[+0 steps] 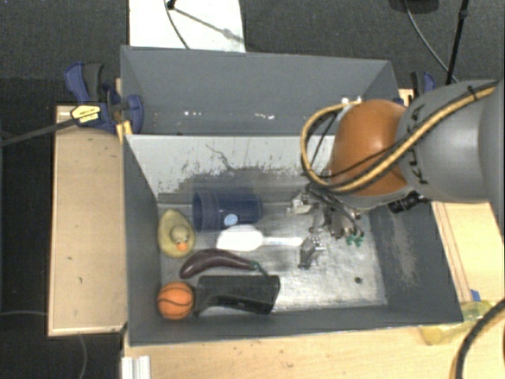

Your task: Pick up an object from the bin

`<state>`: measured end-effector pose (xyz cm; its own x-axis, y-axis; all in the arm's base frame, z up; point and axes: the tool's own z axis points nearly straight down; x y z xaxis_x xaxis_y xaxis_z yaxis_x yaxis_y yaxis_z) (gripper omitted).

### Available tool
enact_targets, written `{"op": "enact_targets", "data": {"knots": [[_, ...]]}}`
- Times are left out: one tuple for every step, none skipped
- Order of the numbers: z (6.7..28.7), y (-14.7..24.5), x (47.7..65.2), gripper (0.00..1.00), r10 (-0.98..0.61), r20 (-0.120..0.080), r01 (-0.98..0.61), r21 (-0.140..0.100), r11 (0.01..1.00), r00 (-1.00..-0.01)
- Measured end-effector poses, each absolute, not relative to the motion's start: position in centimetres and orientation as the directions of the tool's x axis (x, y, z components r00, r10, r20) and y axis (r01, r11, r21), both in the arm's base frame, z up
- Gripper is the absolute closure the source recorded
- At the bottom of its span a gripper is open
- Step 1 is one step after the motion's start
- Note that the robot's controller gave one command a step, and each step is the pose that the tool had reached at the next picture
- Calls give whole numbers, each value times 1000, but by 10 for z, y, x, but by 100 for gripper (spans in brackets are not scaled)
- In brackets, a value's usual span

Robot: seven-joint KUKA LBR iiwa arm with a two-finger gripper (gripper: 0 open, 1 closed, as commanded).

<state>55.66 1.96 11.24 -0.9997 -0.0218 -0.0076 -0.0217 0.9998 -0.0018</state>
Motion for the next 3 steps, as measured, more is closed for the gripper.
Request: {"op": "enact_targets", "data": {"knots": [[75, 4, 562, 100, -277, -14, -277, -2, 961, -961], [75, 4, 562, 100, -277, -14, -277, -2, 961, -961], [229, -1, 564, 100, -239, -7, -239, -2, 971, -971]]}}
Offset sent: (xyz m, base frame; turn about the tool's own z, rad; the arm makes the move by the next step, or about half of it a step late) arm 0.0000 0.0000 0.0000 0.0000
